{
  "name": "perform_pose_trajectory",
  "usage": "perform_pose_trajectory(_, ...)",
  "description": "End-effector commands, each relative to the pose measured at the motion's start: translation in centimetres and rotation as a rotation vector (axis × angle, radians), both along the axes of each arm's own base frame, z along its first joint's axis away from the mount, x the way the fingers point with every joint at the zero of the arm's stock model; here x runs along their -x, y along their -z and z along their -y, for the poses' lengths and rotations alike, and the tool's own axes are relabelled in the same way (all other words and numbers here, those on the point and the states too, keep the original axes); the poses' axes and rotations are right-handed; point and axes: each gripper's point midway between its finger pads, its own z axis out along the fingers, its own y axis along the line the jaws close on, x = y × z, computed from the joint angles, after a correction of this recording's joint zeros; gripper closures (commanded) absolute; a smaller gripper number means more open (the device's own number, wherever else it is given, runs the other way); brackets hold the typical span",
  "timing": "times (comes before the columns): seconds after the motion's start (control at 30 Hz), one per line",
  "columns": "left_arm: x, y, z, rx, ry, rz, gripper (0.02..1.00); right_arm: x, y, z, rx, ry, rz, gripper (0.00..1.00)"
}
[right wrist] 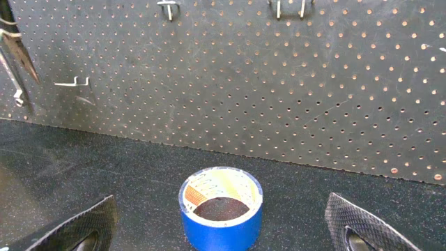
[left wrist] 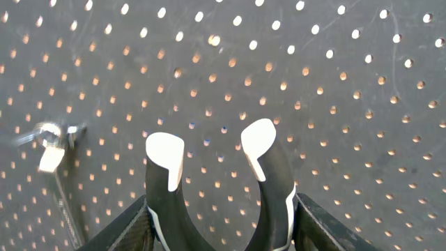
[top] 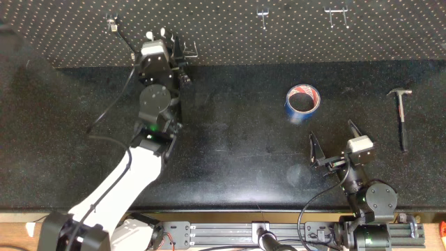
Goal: Place Tools Onto Pegboard
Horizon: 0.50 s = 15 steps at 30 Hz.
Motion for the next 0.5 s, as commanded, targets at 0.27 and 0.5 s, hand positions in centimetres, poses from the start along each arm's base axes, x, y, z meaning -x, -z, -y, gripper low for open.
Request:
perform_pose_trajectory(0.27,-4.7,-1.2,1.0,-0.092,-0.027,0.017,0.989,0.1,0.1,-0.3,-0.014,-0.014,-0.005,0.025)
perform_pose_trajectory(0.5,-5.9,2.3,1.1,-0.116,-0.027,-0.054,0.991,0.1,0.1,-0.3,-0.015,-0.014,-0.005,0.025)
